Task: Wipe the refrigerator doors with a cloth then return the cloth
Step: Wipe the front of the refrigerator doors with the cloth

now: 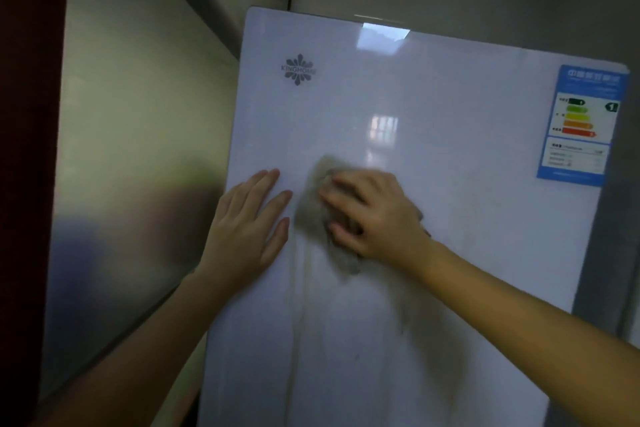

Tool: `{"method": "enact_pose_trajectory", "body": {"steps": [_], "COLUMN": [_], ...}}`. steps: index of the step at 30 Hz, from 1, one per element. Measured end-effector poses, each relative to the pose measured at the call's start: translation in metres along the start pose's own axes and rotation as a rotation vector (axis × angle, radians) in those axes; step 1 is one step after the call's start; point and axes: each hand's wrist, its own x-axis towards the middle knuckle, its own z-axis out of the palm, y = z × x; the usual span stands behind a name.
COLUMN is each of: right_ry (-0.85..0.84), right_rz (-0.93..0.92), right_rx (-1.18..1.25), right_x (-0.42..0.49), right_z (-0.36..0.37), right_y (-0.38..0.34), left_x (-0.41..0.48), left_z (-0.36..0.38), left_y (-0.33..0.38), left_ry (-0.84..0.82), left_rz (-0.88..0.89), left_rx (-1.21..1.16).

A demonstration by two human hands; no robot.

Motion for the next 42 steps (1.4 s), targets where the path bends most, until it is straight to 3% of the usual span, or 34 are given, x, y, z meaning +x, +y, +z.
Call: {"method": "enact_pose_trajectory", "body": {"steps": [2,4,6,10,11,13,17,19,21,25,31,35,37,40,42], "right_ry": [-0.106,-0.141,-0.08,0.102,0.111,0.054,-0.192,-0.236,-0.144,0.088,-0.069,0.155,0.183,0.046,-0.004], "right_rz": [-0.243,-0.315,-0.201,0.237,0.263,0.148,-0.326,-0.384,-0.235,0.264,-0.015,0.393,0.481,0.22,0.159], "right_rx": [0.021,0.025,-0.012,-0.063,-0.064,-0.062,0.034,0.043,-0.001,-0.021,-0.01,-0.062,-0.066,-0.062,-0.069], "right_x": [-0.006,-0.007,0.002,0.024,0.024,0.015,-0.023,-0.032,-0.026,0.002,-0.004,0.001,-0.002,-0.021,-0.032], "right_z": [0.008,0.008,0.003,-0.01,-0.01,-0.002,0.015,0.017,0.016,0.011,0.015,-0.001,-0.004,-0.002,-0.011], "right_y": [-0.013,-0.01,0.002,0.02,0.018,0.005,-0.033,-0.04,-0.034,-0.026,-0.033,-0.01,-0.011,-0.016,-0.006], "left_x": [0.0,-0.002,-0.003,-0.006,-0.007,-0.008,-0.008,-0.01,-0.011,-0.011,-0.013,-0.012,-0.013,-0.011,-0.009], "left_z": [-0.001,-0.002,-0.002,0.001,0.001,0.002,0.001,0.001,0.002,0.003,0.005,0.004,0.004,0.001,0.0], "left_y": [-0.001,-0.003,-0.003,-0.003,-0.004,-0.005,-0.006,-0.006,-0.005,-0.005,-0.005,-0.001,0.001,0.005,0.007], "left_ry": [-0.011,-0.016,-0.014,-0.004,0.007,0.031,0.044,0.04,0.042,0.044,0.034,0.037,0.042,0.038,0.022], "left_rz": [0.01,0.012,0.001,-0.024,-0.031,-0.047,-0.07,-0.065,-0.071,-0.076,-0.079,-0.102,-0.108,-0.136,-0.151], "left_rx": [-0.015,-0.031,-0.04,-0.06,-0.062,-0.071,-0.076,-0.087,-0.092,-0.084,-0.107,-0.111,-0.113,-0.114,-0.115]}}
